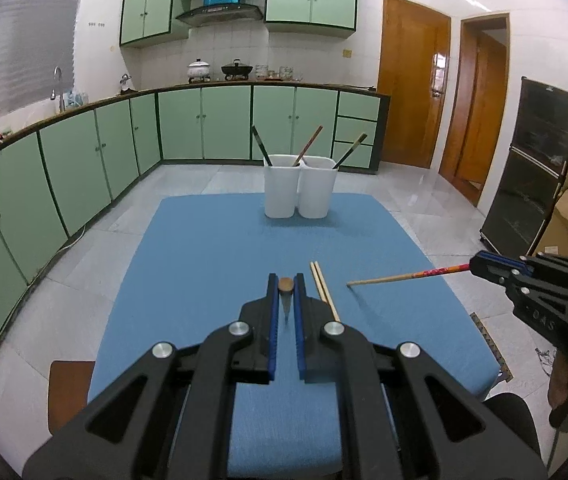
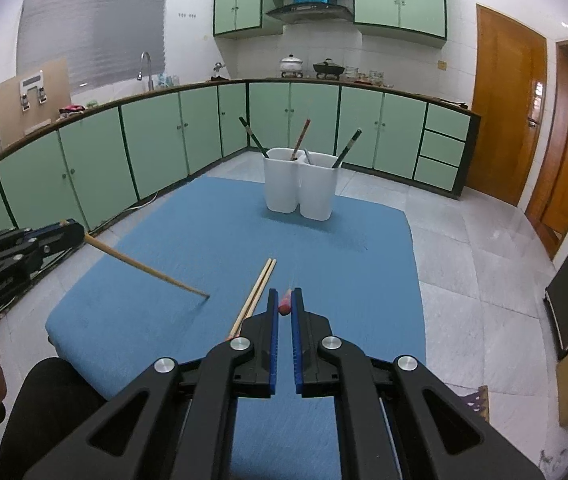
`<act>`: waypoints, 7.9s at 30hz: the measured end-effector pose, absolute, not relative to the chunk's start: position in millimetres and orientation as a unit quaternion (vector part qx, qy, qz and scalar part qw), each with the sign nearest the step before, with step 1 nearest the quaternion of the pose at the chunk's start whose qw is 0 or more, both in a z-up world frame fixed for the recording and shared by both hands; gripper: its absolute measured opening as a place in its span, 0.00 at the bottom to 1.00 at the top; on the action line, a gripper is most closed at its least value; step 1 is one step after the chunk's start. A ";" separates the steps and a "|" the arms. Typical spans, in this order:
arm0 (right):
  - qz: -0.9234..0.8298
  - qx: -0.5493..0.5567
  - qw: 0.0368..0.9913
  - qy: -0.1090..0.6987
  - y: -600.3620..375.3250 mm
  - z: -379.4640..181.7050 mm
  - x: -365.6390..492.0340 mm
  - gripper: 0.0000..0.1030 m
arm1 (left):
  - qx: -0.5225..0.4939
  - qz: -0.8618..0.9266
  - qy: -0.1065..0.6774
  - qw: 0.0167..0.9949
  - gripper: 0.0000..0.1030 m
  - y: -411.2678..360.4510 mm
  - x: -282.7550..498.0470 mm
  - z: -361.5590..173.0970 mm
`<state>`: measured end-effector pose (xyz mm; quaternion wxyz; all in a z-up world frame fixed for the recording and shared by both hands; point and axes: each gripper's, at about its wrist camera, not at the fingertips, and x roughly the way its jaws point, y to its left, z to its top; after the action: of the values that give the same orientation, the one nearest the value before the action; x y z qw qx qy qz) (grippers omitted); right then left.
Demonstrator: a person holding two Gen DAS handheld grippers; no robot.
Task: Organize utensils
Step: 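Lift and carry both chopsticks to the white holder with both grippers, then insert both chopsticks into the white holder and open both grippers, then move both open grippers back to the last two chopsticks, then grasp a red-patterned chopstick at its end with the right gripper, then grasp the last red-patterned chopstick with the left gripper while the right holds its chopstick, then lift and carry both red-patterned chopsticks to the white holder with both grippers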
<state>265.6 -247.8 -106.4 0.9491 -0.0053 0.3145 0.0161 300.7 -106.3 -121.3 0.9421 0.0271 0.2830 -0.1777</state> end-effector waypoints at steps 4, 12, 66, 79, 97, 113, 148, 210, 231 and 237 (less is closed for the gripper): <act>0.023 -0.008 0.946 0.323 -249.2 -95.4 282.2 0.06 | 0.024 -0.186 0.293 0.938 0.06 -106.7 312.0 -117.0; 0.041 -0.022 0.934 0.355 -250.9 -66.8 326.8 0.06 | 0.033 -0.206 0.311 0.927 0.06 -111.9 348.9 -101.6; -0.043 0.047 0.937 0.343 -332.5 39.9 610.2 0.06 | 0.010 -0.176 0.252 0.952 0.06 -222.2 647.4 -1.1; -0.049 0.081 0.932 0.350 -353.5 -18.4 605.3 0.08 | 0.025 -0.156 0.264 0.952 0.52 -199.5 649.3 -34.7; -0.014 -0.004 0.960 0.279 -293.3 -78.3 366.5 0.30 | 0.013 -0.158 0.279 0.947 0.70 -70.8 471.9 -93.5; 0.037 -0.004 0.928 0.371 -195.7 -255.0 246.0 0.34 | -0.005 -0.131 0.320 0.938 0.74 -37.5 341.1 -213.1; -0.042 0.028 0.938 0.343 -222.2 -270.2 266.2 0.05 | 0.053 -0.130 0.377 0.916 0.86 -60.2 305.2 -289.7; -0.012 0.054 0.946 0.320 -247.6 -229.5 224.2 0.06 | -0.024 -0.126 0.305 0.944 0.05 -106.6 289.0 -243.8; 0.050 -0.053 0.931 0.358 -231.1 -64.9 291.9 0.05 | 0.044 -0.221 0.304 0.926 0.05 -103.9 328.6 -89.2; 0.060 -0.047 0.910 0.408 -236.4 -44.7 349.8 0.06 | 0.047 -0.232 0.316 0.919 0.05 -108.2 362.3 -79.3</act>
<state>349.8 -236.4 -44.7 0.9100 -0.0467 0.4075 0.0597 362.3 -108.2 -79.3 0.9185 0.0472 0.3163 -0.2325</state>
